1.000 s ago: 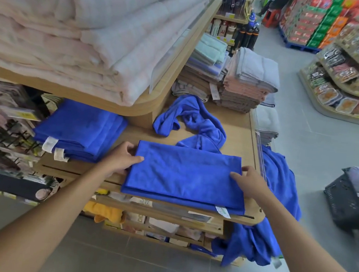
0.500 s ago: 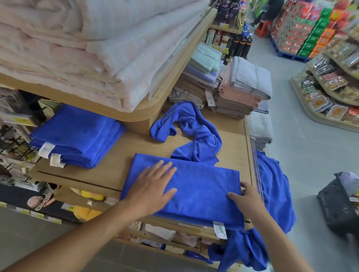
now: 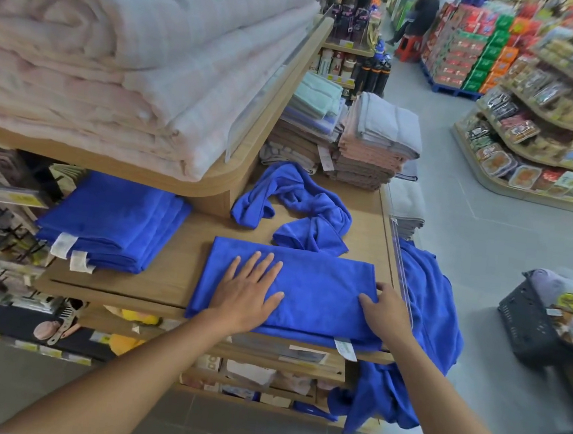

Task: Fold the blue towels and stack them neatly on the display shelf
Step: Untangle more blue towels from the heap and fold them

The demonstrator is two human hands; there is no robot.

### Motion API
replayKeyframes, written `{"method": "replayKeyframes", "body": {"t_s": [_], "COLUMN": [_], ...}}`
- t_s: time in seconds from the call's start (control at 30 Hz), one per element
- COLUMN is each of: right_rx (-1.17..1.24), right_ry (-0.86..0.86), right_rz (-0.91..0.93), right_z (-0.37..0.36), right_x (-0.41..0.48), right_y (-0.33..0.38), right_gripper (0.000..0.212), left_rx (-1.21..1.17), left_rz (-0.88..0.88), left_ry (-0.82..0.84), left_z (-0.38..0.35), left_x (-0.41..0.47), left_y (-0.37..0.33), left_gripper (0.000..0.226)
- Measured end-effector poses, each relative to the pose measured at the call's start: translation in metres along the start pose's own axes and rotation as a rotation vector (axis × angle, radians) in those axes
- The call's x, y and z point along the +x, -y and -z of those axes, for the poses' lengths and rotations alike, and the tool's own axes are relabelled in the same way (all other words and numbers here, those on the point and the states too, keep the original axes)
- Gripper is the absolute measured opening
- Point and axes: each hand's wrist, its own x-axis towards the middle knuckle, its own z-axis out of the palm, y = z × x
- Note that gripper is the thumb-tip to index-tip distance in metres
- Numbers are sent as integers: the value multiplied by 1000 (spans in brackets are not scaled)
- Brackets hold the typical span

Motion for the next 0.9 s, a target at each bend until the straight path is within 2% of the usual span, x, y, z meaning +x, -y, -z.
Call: {"method": "replayKeyframes", "body": {"t_s": [0.07,0.13,0.2,0.37,0.47,0.53,0.6,0.67,0.77,0.9], "right_rx": [190,495,696,812,778,735,686,581,351,36], "right_ry": [57,151,216,175,168,170,205,240,265,349], "right_rz": [-91,-226,-272,-130,-43,10,53,106,196,302], "right_z": [5,16,31,60,69,71,71,65,35,-31], "right_x": [-6,-13,-21,-30,-39,-44,-49,-52,-52,-53], "right_y": [-2,2,10,40,63,78,98,122,162,198], "right_gripper": [35,24,16,16,23,26,29,32,35,34], "left_rx": [3,6,9,42,-9,-113,-328,-688,-1246,-1748], "left_rz": [3,8,1,-25,-53,-63,-19,110,343,429], "left_ry": [-7,-11,-1,33,45,-31,-252,-414,-317,-299], "left_z": [-4,-4,-3,-9,-3,8,17,24,25,26], "left_x": [-7,-8,-5,3,7,5,0,-6,-9,-9], "left_y": [-5,-13,-23,-62,-76,-66,-42,-14,12,22], "left_gripper": [71,70,71,72,70,66,56,42,34,30]}}
